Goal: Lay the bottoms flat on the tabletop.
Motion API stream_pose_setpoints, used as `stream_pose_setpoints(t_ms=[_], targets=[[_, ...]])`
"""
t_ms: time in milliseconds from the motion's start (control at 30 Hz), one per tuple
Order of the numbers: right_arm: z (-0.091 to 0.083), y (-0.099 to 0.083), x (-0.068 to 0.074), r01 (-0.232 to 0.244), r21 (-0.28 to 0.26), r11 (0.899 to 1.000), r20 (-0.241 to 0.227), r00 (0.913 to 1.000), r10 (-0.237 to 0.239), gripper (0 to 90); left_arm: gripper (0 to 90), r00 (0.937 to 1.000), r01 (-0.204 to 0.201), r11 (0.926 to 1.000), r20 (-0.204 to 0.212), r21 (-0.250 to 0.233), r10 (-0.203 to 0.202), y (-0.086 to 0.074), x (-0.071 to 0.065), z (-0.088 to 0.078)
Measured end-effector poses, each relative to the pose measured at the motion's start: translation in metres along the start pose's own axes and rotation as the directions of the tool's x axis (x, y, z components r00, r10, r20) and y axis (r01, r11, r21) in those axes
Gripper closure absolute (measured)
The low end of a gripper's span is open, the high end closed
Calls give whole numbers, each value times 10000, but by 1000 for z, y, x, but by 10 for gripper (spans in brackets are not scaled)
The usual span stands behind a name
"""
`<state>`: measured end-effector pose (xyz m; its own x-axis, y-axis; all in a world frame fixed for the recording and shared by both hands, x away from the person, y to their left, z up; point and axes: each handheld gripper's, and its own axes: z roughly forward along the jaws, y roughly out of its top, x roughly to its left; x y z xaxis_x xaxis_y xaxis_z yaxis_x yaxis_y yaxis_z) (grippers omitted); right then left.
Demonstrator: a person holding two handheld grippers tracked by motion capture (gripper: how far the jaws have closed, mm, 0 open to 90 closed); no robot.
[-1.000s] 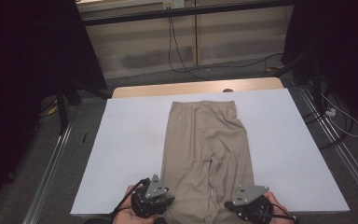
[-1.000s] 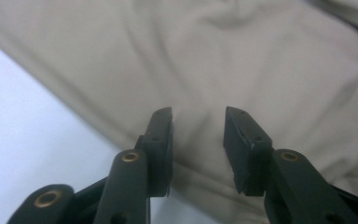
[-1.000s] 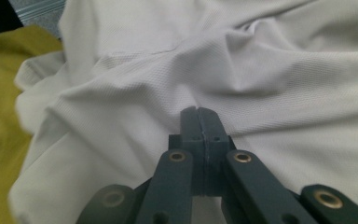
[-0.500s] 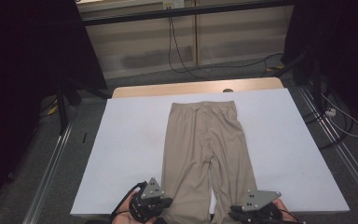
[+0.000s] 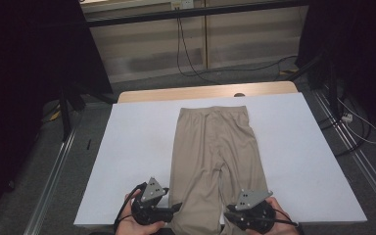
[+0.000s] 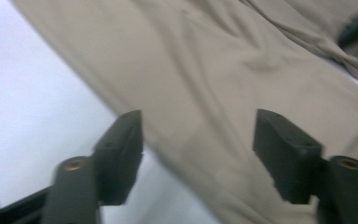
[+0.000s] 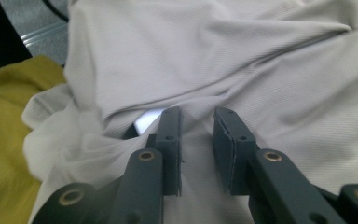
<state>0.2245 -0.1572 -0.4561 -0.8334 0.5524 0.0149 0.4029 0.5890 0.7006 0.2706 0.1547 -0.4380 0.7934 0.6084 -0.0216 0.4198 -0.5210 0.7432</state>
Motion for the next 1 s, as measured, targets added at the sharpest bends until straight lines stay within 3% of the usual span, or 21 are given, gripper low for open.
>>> stream_pose_setpoints(t_ms=[67, 133, 367, 533, 667, 900, 1000], targets=[[0, -1, 2, -43, -59, 10000, -71, 10000, 43, 685, 263, 9997, 49, 9995, -232, -313, -56, 1, 2, -2], [-2, -1, -1, -212, -148, 9997, 0, 9998, 212, 589, 213, 9991, 59, 9985, -422, -542, -82, 1, 5, -4], [-16, -1, -18, -881, -1345, 9870, 910, 9907, 1008, 401, 92, 9964, 254, 9936, -772, -1103, -341, 2, 15, -5], [-26, -1, -29, -1271, -2010, 9713, 1422, 9773, 1573, 314, 62, 9944, 237, 9844, -973, -1745, -412, 5, 23, -7], [-38, 0, -41, -1710, -2699, 9476, 1528, 9640, 2175, 224, 56, 9910, 638, 9707, -1003, -2315, -891, 6, 31, -12], [-49, -3, -73, -2012, -3018, 9319, 2266, 9344, 2751, 95, 52, 9886, 381, 9692, -1321, -2434, -720, 11, 46, -16], [-55, -6, -85, -2013, -3151, 9275, 2343, 9305, 2815, 56, 52, 9859, 315, 9667, -1514, -2540, -720, 13, 55, -18]])
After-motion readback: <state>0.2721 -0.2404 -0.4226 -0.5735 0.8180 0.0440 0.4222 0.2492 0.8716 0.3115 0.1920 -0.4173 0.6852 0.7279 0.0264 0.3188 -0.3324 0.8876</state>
